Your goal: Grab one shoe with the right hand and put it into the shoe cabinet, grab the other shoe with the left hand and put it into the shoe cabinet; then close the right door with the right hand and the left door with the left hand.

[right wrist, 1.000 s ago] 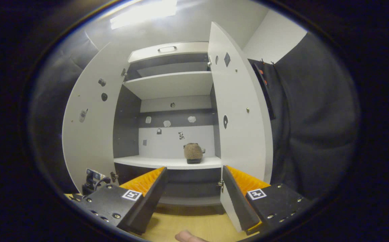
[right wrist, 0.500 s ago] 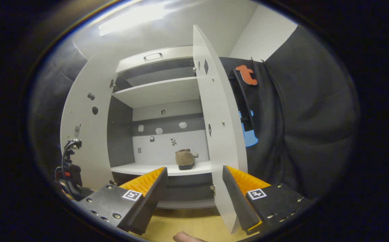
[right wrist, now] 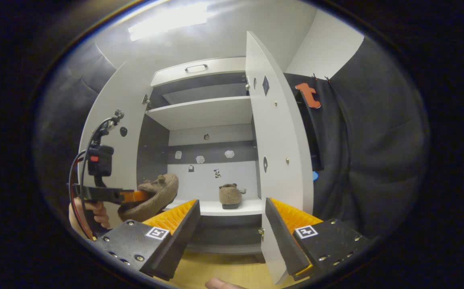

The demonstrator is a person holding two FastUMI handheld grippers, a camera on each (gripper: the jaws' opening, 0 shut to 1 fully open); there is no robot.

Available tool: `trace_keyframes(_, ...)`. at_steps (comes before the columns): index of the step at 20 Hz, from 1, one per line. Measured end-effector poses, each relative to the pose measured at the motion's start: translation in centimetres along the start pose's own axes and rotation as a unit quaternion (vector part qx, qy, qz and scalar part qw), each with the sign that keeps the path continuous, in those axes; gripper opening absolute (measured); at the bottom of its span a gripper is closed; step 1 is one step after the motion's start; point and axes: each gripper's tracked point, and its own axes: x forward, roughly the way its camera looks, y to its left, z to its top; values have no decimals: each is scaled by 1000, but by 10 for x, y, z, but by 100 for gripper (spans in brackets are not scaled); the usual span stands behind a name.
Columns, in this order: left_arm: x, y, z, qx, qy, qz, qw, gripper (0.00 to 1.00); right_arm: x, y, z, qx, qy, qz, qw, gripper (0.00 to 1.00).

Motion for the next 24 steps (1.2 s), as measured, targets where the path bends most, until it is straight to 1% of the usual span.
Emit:
trace_keyframes(2,25,-8,25,-5,-22,-4,1000,0,4,1,-1,-4,1,3,1000,98)
trace_keyframes(4,46,-11,39,-8,-30,3,1000,0,12,0,-1,-3,3,4,1000,98)
trace_keyframes(6,70,-19,46,-13,-35,2,999,0,16,1,-1,1,4,8,1000,98)
trace_keyframes(10,116,-22,53,-25,-29,13,999,0,21,2,-6,5,7,17,1000,98)
trace_keyframes(11,128,-20,49,-26,-22,19,999,2,22,2,-7,5,9,20,1000,98)
trace_keyframes(13,156,-19,42,-25,-16,24,999,0,22,1,-7,5,9,19,1000,98)
trace_keyframes(14,166,-18,33,-28,-4,26,999,0,22,2,-7,5,9,21,1000,98)
trace_keyframes(16,189,-14,7,-41,29,30,998,0,22,2,-10,4,9,22,1000,98)
trace_keyframes(17,194,-9,-6,-45,43,40,997,2,23,1,-10,3,9,21,1000,98)
trace_keyframes(18,200,-3,-21,-43,59,49,996,0,23,1,-10,1,7,21,1000,98)
trace_keyframes(19,203,1,-32,-34,72,59,995,0,23,2,-12,0,8,22,1000,98)
trace_keyframes(20,214,3,-42,-36,78,52,995,1,24,5,-16,2,13,29,999,98)
trace_keyframes(21,223,-12,-43,-66,78,18,995,1,25,8,-20,6,18,35,999,98)
trace_keyframes(22,222,-18,-54,-83,103,9,991,1,25,11,-22,12,21,41,999,98)
trace_keyframes(24,230,-13,-67,-66,117,23,991,0,28,13,-26,19,26,42,999,98)
